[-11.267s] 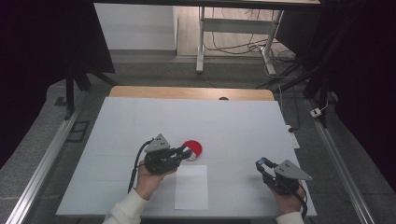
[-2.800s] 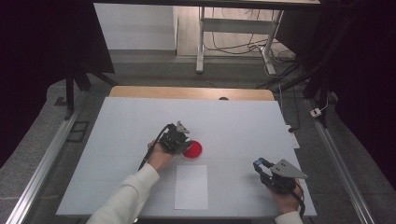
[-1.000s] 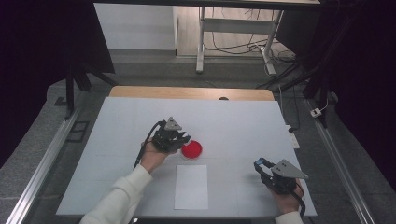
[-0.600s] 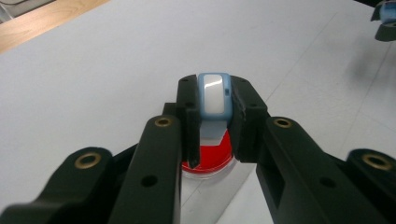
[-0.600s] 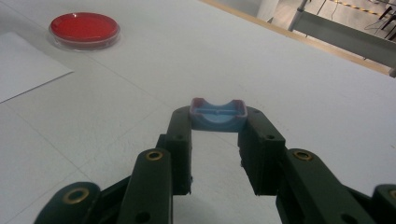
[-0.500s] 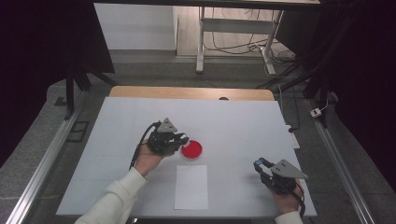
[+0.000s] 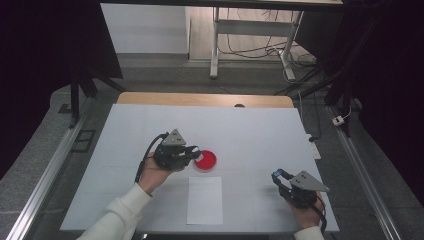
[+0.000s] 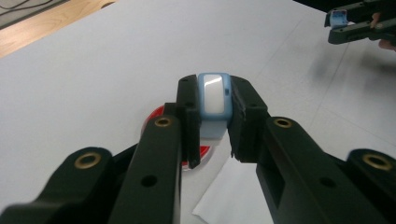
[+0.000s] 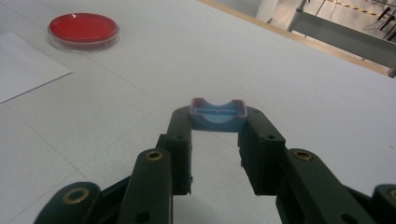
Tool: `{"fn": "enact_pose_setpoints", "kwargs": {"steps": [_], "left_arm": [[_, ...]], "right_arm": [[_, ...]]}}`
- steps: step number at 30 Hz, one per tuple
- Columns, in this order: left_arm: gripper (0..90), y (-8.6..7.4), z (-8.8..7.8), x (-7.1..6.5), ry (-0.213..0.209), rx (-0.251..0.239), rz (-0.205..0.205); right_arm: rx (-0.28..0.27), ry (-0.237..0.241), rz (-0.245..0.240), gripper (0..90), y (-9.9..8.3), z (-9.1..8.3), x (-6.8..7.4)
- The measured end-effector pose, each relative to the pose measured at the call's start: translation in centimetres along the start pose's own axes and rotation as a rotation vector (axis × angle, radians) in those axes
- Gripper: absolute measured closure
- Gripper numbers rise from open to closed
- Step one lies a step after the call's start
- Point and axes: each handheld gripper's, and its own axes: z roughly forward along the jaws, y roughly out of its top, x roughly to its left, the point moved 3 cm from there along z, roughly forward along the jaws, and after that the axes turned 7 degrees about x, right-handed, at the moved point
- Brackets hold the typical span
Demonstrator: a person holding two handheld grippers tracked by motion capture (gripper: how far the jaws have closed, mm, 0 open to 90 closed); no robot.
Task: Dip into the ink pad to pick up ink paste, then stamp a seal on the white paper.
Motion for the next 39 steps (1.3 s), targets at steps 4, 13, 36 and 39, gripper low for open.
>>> {"fn": "enact_pose_setpoints", "kwargs": {"steps": [4, 13, 36, 39], "left_arm": [[75.2, -0.1, -0.3, -0.4, -0.005, -0.003, 0.012], [75.2, -0.4, -0.8, -1.2, -0.016, -0.007, 0.032], [75.1, -2.0, -0.9, -2.8, -0.074, 0.019, 0.058], [75.0, -2.2, -0.7, -3.1, -0.082, 0.031, 0.066]], "right_arm": [[0.003, -0.002, -0.001, 65.3, 0.0, 0.0, 0.0], [0.005, -0.001, -0.002, 65.3, 0.1, 0.0, 0.1], [0.000, 0.002, 0.000, 65.3, 0.1, 0.0, 0.1], [0.003, 0.001, -0.003, 65.3, 0.1, 0.1, 0.1]]}}
